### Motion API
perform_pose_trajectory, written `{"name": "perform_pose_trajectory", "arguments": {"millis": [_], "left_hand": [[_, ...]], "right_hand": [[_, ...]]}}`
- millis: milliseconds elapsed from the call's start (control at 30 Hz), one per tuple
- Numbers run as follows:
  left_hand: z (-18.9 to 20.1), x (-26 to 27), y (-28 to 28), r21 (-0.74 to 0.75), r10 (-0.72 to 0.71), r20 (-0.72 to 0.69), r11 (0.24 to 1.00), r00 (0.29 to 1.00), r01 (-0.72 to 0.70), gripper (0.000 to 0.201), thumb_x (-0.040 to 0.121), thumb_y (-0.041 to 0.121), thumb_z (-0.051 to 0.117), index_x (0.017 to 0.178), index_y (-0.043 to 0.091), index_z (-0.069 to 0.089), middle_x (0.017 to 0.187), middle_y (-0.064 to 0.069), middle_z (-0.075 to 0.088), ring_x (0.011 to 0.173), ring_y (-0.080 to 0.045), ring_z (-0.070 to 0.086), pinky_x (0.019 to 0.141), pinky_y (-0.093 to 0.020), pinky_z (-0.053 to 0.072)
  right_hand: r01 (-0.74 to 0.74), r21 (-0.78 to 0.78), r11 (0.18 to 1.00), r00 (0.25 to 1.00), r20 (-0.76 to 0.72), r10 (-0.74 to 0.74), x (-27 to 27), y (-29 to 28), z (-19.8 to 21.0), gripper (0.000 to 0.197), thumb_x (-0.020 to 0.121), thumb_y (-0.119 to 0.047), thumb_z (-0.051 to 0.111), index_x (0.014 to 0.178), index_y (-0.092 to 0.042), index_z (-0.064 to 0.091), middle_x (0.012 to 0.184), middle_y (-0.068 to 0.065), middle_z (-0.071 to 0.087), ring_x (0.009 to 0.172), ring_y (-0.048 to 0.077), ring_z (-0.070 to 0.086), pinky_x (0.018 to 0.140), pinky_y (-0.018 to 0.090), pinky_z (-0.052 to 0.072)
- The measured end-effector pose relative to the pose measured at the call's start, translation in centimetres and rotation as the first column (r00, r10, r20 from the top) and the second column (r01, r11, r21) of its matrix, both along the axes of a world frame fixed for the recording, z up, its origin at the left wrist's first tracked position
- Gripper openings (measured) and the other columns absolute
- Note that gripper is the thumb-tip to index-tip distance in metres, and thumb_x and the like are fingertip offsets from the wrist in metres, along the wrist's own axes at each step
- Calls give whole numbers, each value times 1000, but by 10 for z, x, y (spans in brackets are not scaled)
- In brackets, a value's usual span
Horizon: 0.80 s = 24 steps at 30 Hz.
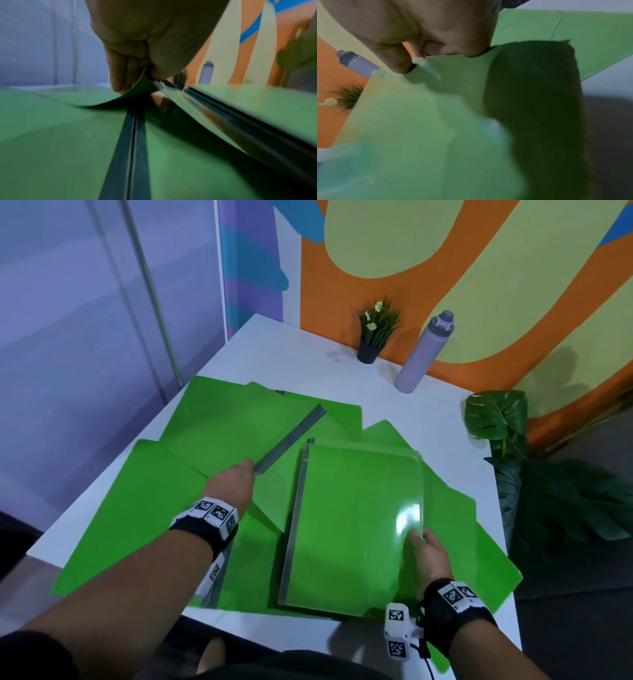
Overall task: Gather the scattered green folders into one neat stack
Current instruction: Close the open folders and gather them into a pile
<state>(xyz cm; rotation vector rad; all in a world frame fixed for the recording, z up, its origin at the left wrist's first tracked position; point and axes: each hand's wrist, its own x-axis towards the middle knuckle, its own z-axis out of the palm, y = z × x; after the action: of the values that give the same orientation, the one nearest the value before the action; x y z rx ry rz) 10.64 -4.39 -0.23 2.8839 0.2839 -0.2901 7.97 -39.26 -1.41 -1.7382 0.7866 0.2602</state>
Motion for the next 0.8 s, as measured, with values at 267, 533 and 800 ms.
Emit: {"name": "perform_pose_trajectory", "arguments": {"millis": [267,533,800], "left_hand": [[111,-23,37,-454,296,521,890,801,-34,19,98,15,44,110,7,56,83,-18,63,74,-38,62,68,-43,52],[88,-80,40,-986,354,-92,100,931,-136,32,99,2,40,109,26,58,91,-3,52,84,-22,58,72,-30,62],[45,-92,37,-936,156,-351,-74,923,-343,32,94,-4,45,118,17,51,107,-13,59,92,-30,61,85,-43,60]], "right_hand": [[11,99,995,999,37,-15,21,19,30,52,100,-18,36,148,-33,24,160,-8,15,146,24,13,115,50,15],[60,326,943,993,77,-90,38,58,30,36,100,-24,37,135,-23,44,161,0,10,146,30,8,114,57,8],[196,313,929,976,31,-216,19,84,29,45,101,-22,32,145,-18,27,160,8,10,146,32,9,115,53,10]]}}
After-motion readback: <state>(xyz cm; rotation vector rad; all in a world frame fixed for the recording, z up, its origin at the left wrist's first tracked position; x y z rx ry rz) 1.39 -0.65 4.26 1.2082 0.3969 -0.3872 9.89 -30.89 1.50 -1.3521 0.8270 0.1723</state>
